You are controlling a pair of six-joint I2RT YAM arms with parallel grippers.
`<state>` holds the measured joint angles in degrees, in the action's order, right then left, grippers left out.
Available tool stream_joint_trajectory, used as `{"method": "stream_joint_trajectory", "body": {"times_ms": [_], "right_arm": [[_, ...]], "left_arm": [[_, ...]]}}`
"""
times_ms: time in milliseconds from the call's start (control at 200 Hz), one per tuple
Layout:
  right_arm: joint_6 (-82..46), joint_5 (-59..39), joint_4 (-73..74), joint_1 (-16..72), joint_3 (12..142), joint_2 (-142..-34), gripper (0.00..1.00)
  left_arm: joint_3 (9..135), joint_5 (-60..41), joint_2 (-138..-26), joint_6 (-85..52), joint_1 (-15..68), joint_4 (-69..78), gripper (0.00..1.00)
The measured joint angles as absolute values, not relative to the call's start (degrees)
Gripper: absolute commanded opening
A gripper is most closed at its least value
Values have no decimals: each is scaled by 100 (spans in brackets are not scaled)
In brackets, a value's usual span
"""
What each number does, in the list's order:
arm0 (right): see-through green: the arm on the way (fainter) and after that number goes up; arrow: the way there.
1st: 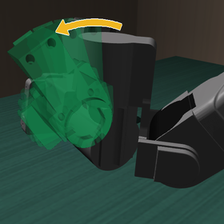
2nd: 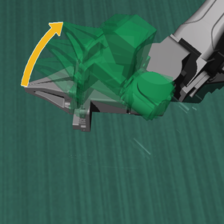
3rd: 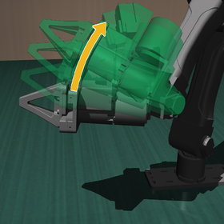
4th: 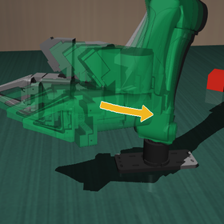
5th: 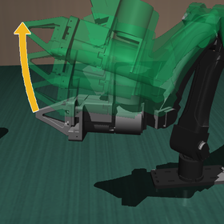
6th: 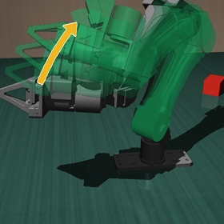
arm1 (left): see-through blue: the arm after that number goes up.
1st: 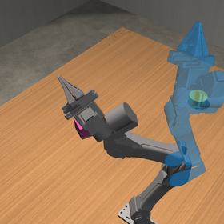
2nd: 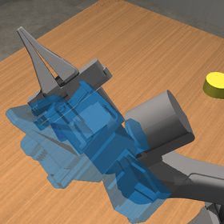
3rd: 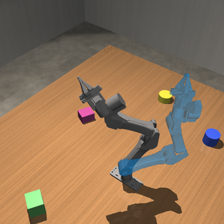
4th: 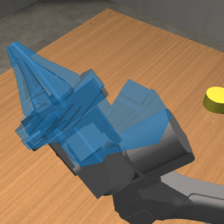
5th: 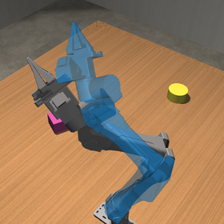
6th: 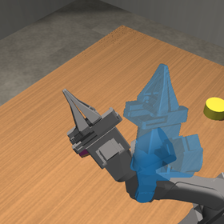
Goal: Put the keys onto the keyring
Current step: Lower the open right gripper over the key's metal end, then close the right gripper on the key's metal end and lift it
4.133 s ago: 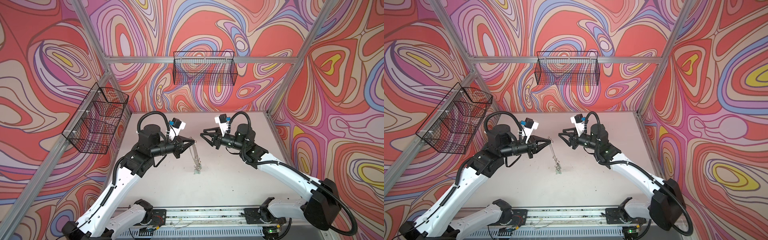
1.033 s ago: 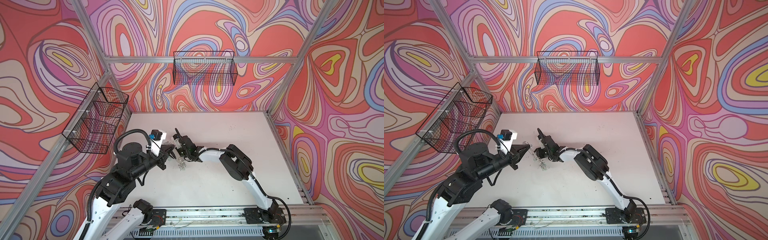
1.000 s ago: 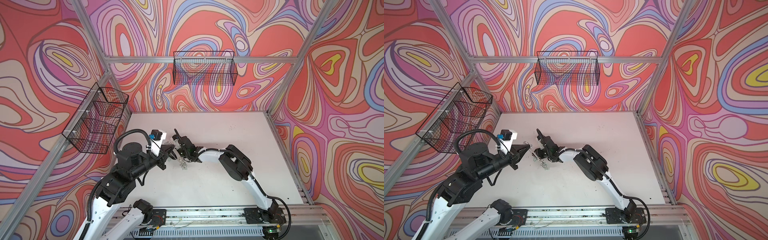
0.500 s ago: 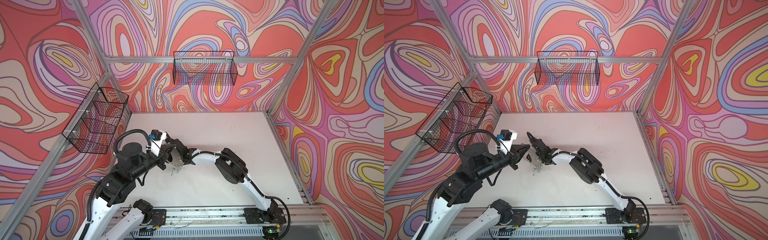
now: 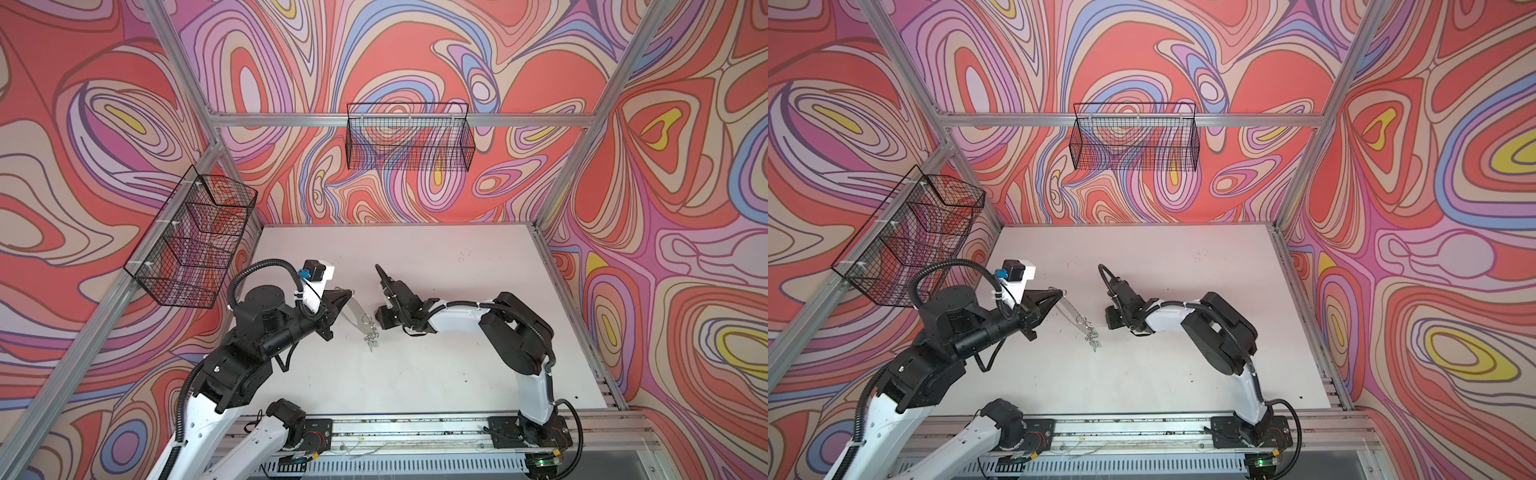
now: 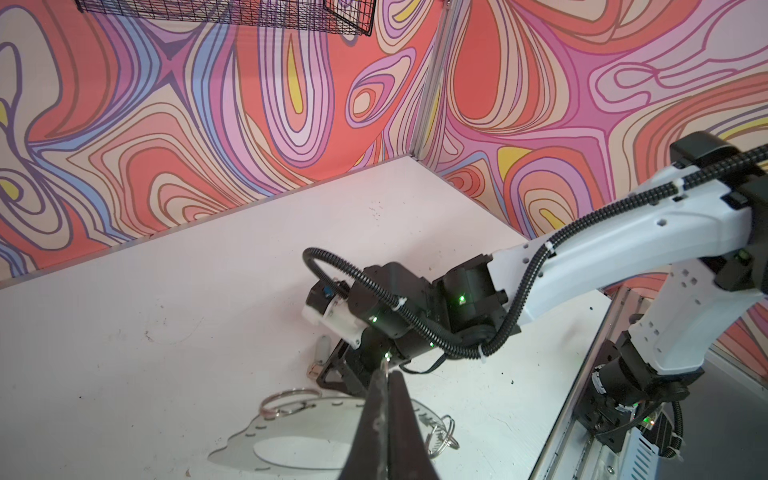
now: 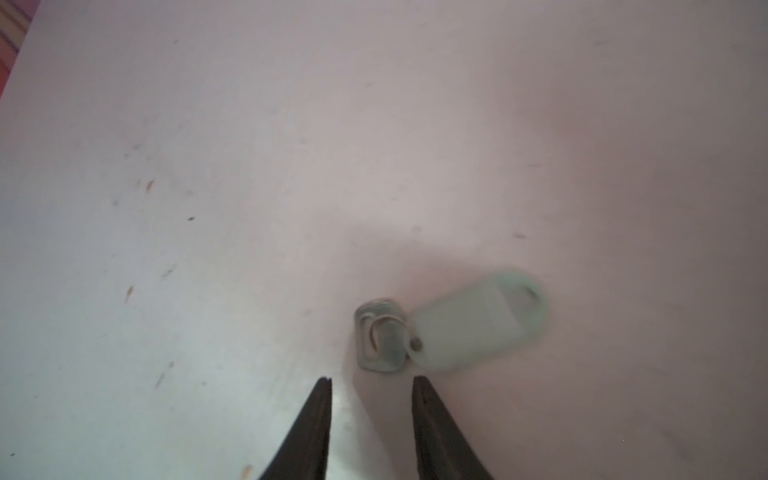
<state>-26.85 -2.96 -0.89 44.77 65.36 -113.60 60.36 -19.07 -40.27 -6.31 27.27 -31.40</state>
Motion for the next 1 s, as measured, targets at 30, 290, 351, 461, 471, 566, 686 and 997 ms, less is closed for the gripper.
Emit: {"method": "stream_joint_trajectory", "body": {"times_ms": [30, 290, 351, 461, 471, 566, 686, 997], "right_arm": [[-2659, -274, -108, 4340, 6361, -11212, 36], [-2080, -215, -803, 4062, 6224, -10807, 36], [-1977, -226, -978, 4099, 6420, -10831, 36], [-1874, -235, -1160, 4115, 6871, -10978, 36], [-1865, -237, -1162, 4119, 6923, -11004, 36], [-1804, -172, -1251, 4150, 7258, -11216, 36], [-1747, 43, -1551, 4294, 7738, -11616, 37], [-1839, 725, -2248, 4657, 8256, -12046, 35]], "left_arm": [[6025, -1935, -4056, -642, 2727, -3129, 0], [5835, -1999, -4180, -733, 2727, -2998, 0], [5828, -1999, -4180, -735, 2727, -2995, 0], [5828, -1997, -4176, -731, 2727, -2976, 0], [5828, -1994, -4176, -731, 2727, -2976, 0], [5798, -1990, -4160, -731, 2727, -2950, 0], [5754, -1990, -4125, -731, 2727, -2936, 0], [5719, -1946, -4014, -711, 2727, -2926, 0]]}}
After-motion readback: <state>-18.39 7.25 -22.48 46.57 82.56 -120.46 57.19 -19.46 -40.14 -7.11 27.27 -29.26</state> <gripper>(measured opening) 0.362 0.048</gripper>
